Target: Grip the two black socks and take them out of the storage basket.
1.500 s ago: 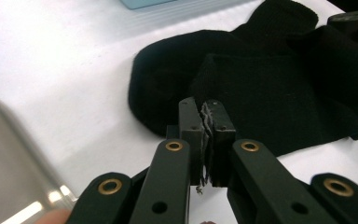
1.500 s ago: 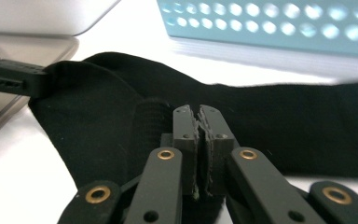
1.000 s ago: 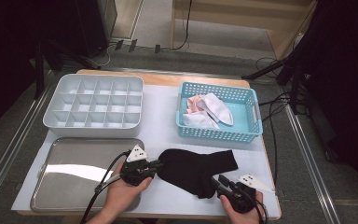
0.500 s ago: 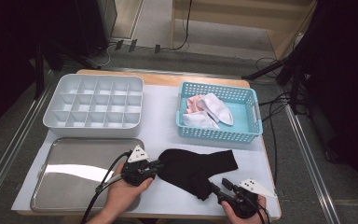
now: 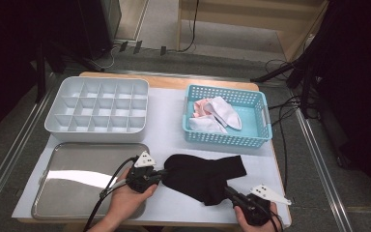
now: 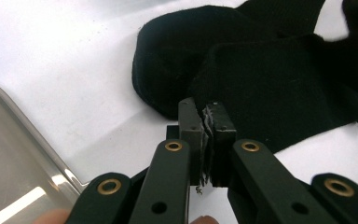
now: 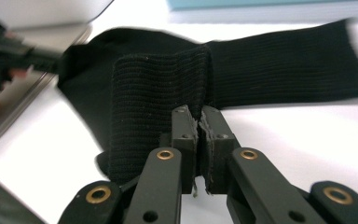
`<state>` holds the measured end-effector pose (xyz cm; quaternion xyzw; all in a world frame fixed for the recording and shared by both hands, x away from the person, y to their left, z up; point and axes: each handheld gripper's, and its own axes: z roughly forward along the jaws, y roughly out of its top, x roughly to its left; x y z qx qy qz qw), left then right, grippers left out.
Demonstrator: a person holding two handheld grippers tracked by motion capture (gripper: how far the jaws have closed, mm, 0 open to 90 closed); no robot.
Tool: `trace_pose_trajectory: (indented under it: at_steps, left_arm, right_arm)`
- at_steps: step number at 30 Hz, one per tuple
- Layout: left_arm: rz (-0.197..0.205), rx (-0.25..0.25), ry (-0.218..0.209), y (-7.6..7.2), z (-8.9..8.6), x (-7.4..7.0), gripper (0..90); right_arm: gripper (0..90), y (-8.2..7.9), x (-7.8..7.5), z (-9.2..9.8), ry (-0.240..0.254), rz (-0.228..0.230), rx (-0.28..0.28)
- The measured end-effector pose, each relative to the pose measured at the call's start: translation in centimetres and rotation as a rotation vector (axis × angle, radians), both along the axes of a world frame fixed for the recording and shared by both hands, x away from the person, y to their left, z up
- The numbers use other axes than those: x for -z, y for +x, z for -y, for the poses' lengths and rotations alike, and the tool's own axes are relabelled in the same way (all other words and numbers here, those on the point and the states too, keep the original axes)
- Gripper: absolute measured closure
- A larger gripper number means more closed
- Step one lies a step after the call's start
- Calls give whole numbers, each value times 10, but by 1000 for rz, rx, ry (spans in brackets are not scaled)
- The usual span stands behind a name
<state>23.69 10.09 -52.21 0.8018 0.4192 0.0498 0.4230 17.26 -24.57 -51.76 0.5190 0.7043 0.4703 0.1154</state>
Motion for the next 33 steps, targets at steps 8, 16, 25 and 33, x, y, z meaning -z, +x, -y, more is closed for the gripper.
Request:
trace_pose_trajectory:
  at_steps: [8, 16, 25, 33]
  left_arm:
    - [-28, 16, 0, -2, -6, -1, 887]
    - [-35, 25, -5, -4, -10, 0, 887]
    - [-18, 12, -56, -2, -17, -11, 887]
    - [-4, -48, -65, 12, -13, -12, 885]
  right_arm:
    - [855, -4, -6, 34, -7, 11, 149]
    - [854, -2, -5, 37, -41, 10, 175]
    - [853, -8, -20, 37, -44, 61, 170]
    - [851, 15, -32, 33, -84, 83, 167]
